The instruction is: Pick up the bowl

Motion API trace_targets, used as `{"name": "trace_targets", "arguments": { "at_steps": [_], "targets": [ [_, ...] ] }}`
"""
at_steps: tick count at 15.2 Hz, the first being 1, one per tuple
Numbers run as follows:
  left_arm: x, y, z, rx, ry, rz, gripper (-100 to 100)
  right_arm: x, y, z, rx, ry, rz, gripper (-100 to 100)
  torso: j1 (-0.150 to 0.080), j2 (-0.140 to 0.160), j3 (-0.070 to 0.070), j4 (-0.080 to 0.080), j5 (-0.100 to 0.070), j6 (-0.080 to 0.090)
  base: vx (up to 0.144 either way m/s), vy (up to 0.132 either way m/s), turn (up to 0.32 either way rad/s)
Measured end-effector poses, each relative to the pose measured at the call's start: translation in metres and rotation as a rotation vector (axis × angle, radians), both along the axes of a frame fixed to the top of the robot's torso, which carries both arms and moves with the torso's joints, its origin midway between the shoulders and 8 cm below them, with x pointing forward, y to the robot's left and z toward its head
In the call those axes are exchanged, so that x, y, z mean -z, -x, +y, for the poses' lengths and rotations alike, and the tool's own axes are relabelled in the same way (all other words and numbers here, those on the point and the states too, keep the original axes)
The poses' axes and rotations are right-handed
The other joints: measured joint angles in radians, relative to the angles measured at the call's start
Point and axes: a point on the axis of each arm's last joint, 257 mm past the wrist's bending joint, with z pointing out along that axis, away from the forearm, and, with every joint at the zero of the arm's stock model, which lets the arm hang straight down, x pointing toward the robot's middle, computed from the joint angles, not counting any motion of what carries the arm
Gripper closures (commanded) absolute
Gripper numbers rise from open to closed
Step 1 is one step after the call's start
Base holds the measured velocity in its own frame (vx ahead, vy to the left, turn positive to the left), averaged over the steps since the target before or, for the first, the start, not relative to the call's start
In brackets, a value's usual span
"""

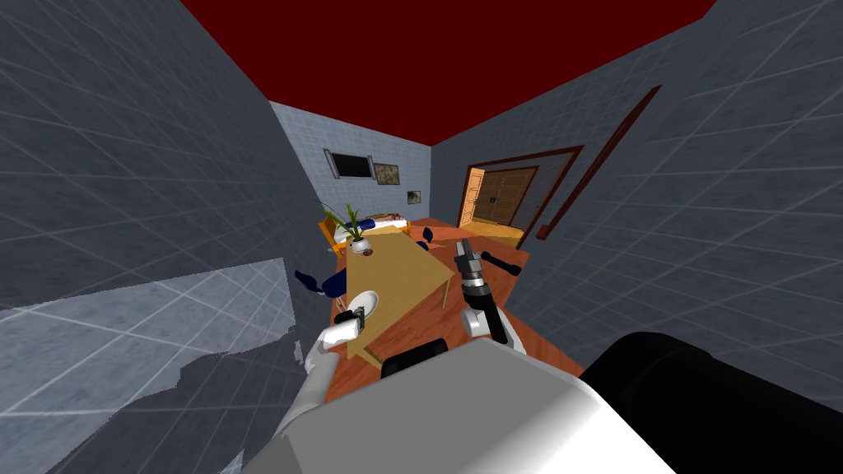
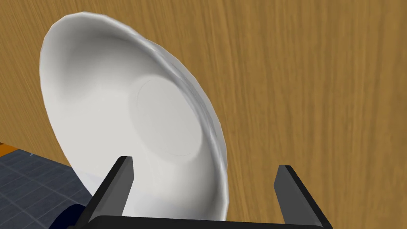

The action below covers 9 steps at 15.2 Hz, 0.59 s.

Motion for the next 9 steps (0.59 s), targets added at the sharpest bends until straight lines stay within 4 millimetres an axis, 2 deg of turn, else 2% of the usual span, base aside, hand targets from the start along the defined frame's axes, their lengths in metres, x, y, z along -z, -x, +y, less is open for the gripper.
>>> {"name": "trace_targets", "arguments": {
  "at_steps": [5, 9],
  "targets": [
    [0.000, 0.000, 0.000, 0.000, 0.000, 0.000, 100, 0.000, 0.000, 0.000, 0.000, 0.000, 0.000, 0, 0.000, 0.001, 0.001, 0.000, 0.000, 0.000, -0.003, -0.001, 0.002],
    [-0.009, 0.000, 0.000, 0.002, 0.000, -0.001, 100, 0.000, 0.000, 0.000, 0.000, 0.000, 0.000, 0, -0.001, 0.004, 0.003, 0.001, 0.000, 0.000, -0.030, -0.011, 0.012]
  ]
}}
